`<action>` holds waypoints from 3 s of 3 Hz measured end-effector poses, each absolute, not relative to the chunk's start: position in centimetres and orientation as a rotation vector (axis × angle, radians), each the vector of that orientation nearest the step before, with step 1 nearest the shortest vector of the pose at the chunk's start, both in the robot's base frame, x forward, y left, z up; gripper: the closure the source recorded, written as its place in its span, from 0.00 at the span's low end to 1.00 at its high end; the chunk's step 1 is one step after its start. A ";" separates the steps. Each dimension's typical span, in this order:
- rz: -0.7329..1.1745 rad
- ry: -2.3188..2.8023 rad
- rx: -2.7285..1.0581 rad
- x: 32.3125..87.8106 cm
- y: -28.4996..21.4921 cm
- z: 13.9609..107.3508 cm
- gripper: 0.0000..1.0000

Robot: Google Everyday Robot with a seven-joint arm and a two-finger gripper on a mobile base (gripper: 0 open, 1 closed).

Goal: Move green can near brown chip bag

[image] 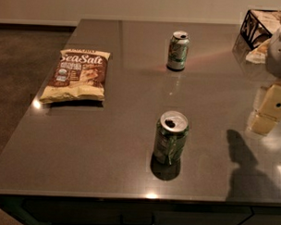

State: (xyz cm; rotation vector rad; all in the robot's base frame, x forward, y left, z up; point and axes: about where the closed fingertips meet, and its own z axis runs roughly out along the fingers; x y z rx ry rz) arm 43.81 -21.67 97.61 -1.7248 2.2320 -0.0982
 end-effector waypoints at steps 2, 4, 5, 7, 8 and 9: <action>-0.030 2.217 -1.744 43.2 -20.8 97.8 0.00; 0.223 2.104 -1.754 39.6 -14.6 95.9 0.00; 0.303 2.068 -1.747 39.5 -11.4 93.8 0.00; 0.371 2.026 -1.726 40.6 -7.4 91.8 0.00; 0.387 2.019 -1.729 40.8 -6.4 91.4 0.18; 0.399 2.011 -1.730 40.6 -6.1 91.5 0.41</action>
Offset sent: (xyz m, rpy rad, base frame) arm -0.0173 0.0195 -0.0007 0.0844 0.0922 0.0604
